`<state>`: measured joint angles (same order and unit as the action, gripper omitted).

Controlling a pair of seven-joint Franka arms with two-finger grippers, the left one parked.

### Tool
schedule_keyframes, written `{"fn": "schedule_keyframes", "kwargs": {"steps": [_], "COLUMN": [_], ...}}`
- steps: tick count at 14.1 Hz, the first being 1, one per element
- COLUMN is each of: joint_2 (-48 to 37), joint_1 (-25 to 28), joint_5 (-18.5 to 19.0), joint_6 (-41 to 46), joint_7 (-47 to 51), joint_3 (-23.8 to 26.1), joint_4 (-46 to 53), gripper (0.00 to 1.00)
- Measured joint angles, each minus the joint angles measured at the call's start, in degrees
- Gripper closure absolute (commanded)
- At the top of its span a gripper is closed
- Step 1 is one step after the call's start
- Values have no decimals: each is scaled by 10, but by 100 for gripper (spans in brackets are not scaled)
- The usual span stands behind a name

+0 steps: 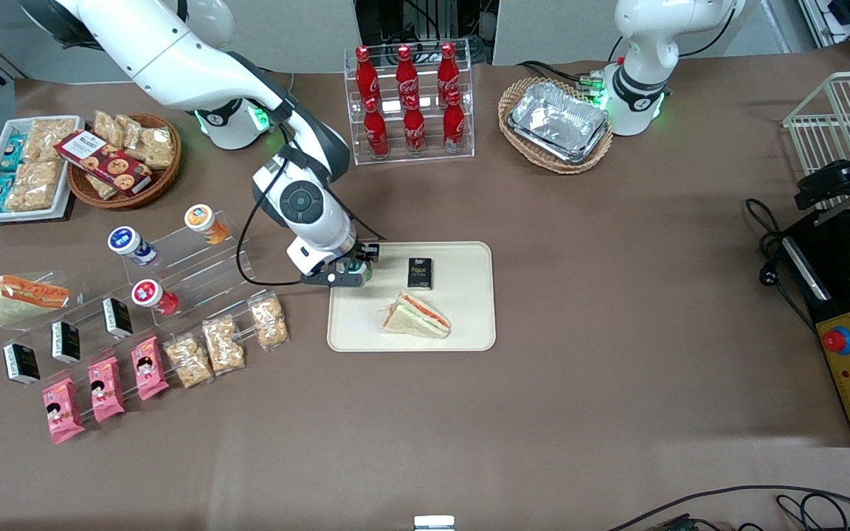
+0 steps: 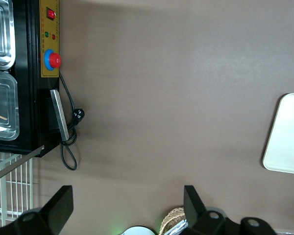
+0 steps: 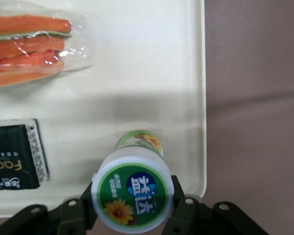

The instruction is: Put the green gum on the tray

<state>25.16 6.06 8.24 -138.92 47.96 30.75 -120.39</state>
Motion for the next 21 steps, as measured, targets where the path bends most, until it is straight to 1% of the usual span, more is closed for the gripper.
{"fn": "schedule_keyframes", "kwargs": {"steps": [1,2,3,5,9,10,11,13,15,16,18,19,21], "joint_2": [5,9,11,11,5,-5,-20,-60,-104,-122,-152,-164,-184], "joint_1": [2,5,7,7,3,-3,-9,-20,-33,-42,-76,-90,-99], "joint_5": [0,0,1,1,1,1,1,-1,-12,-23,-48,-59,-68], "joint_6": [-2,-4,-7,-9,-8,4,35,127,218,261,343,378,427], "joint_7": [1,3,4,6,13,14,14,14,3,-18,-94,-134,-220], "joint_3": [0,0,-1,-3,-5,-5,-4,-3,-3,-4,-15,-36,-108], "joint_4": [0,0,0,1,8,15,29,71,122,147,197,221,254], "gripper": [67,25,5,1,1,1,1,1,1,1,0,0,0]}}
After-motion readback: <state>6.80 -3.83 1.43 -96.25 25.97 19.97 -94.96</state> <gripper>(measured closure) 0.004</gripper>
